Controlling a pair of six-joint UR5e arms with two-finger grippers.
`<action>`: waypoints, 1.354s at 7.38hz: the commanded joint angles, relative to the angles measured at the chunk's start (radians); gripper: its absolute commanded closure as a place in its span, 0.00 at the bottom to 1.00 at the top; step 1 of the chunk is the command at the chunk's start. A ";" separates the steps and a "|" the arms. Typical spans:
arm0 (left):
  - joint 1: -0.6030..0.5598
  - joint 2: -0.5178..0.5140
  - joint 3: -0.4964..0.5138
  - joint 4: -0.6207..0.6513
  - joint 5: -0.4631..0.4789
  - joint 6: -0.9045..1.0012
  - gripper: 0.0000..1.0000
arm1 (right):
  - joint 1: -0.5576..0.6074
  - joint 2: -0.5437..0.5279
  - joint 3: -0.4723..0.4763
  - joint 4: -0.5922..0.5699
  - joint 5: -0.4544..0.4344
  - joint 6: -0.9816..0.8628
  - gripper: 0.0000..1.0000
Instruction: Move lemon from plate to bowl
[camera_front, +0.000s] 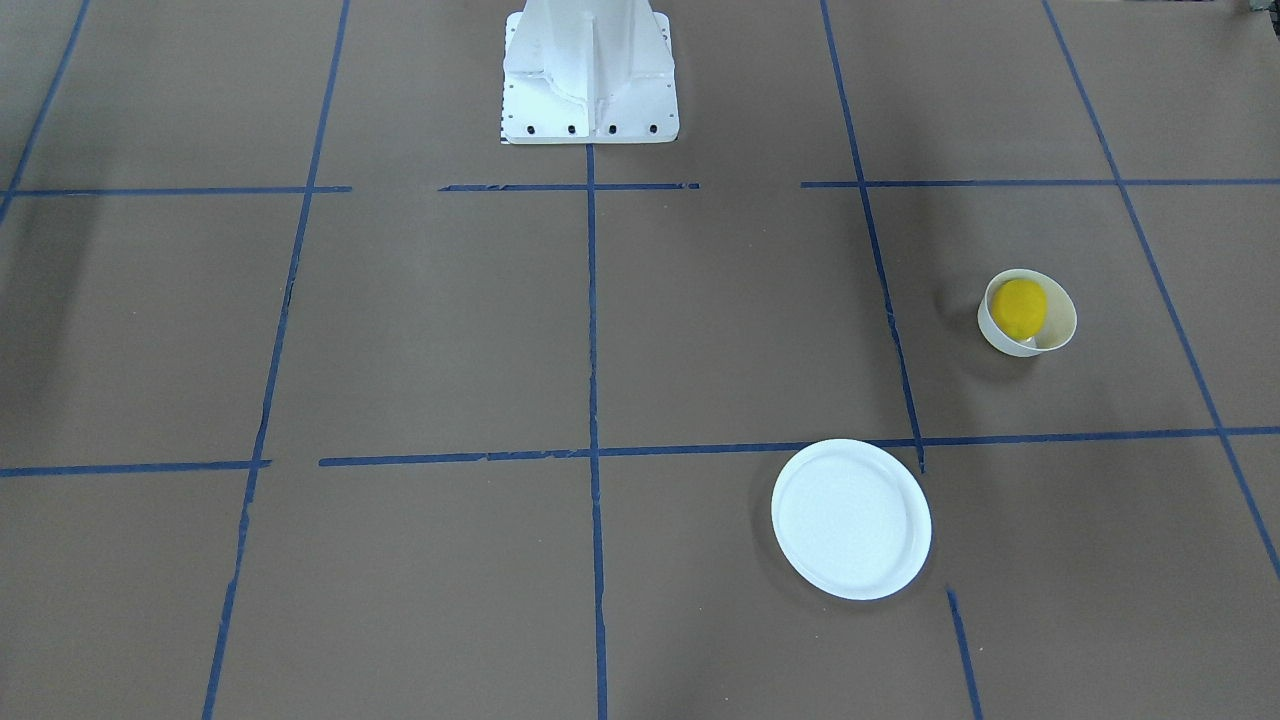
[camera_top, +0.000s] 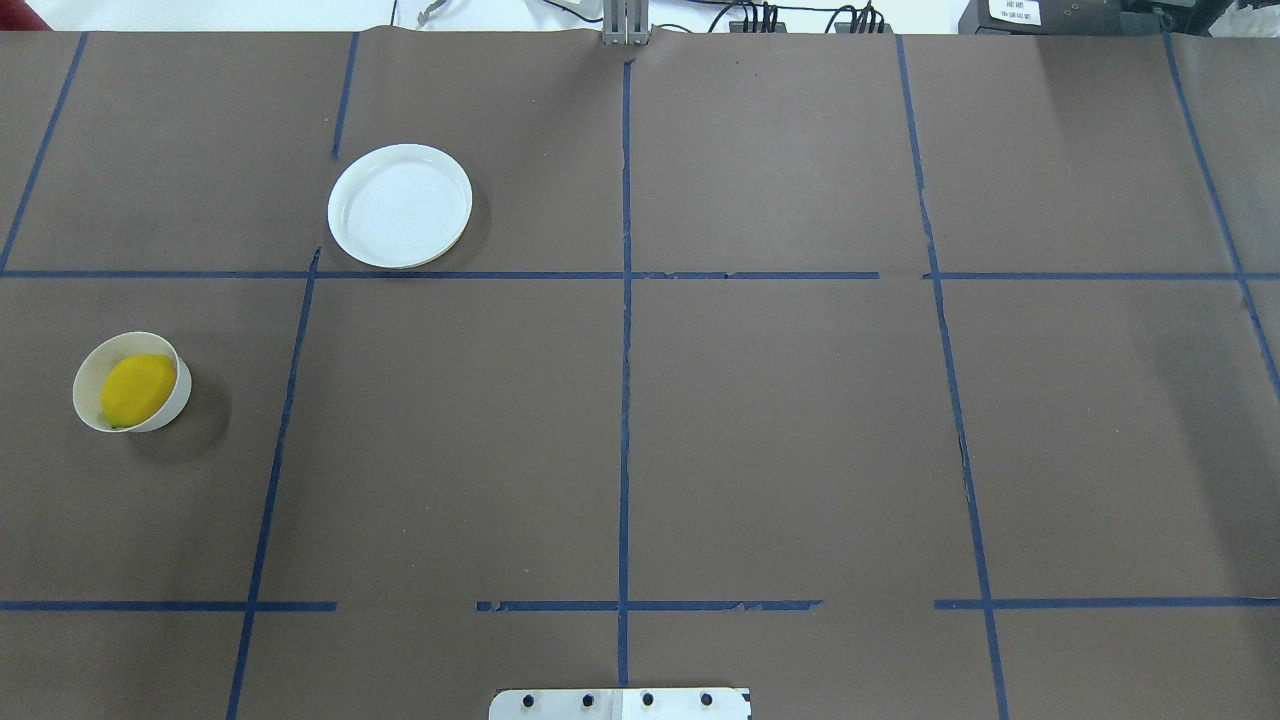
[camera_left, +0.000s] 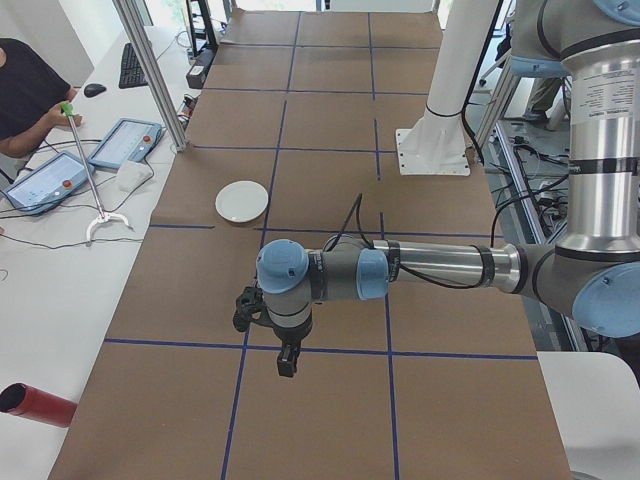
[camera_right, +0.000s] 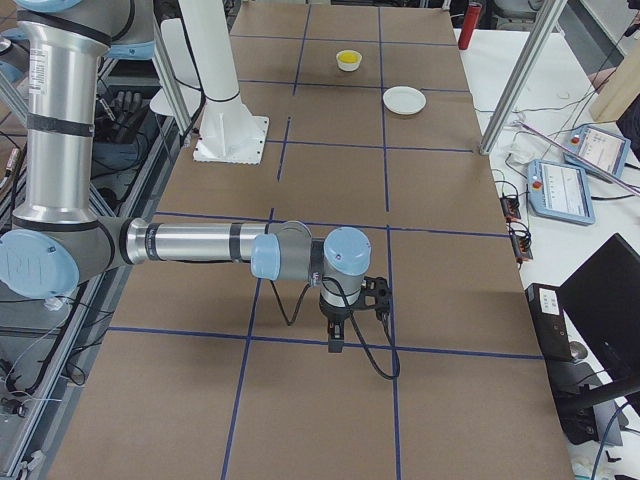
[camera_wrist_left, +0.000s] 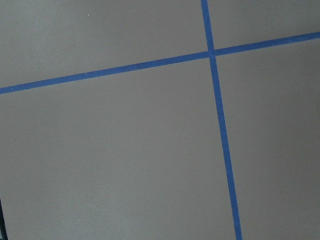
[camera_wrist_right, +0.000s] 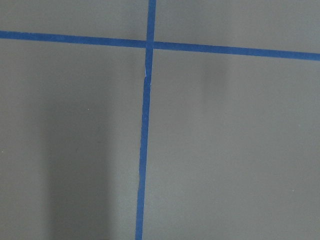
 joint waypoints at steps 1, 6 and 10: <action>0.000 0.001 0.005 0.006 -0.003 -0.012 0.00 | 0.000 0.000 0.000 0.000 0.000 0.000 0.00; 0.000 0.001 -0.005 -0.008 0.005 -0.175 0.00 | 0.000 0.000 0.000 0.000 0.000 0.000 0.00; 0.000 0.001 -0.001 -0.026 0.005 -0.175 0.00 | 0.000 0.000 0.000 0.000 0.000 0.000 0.00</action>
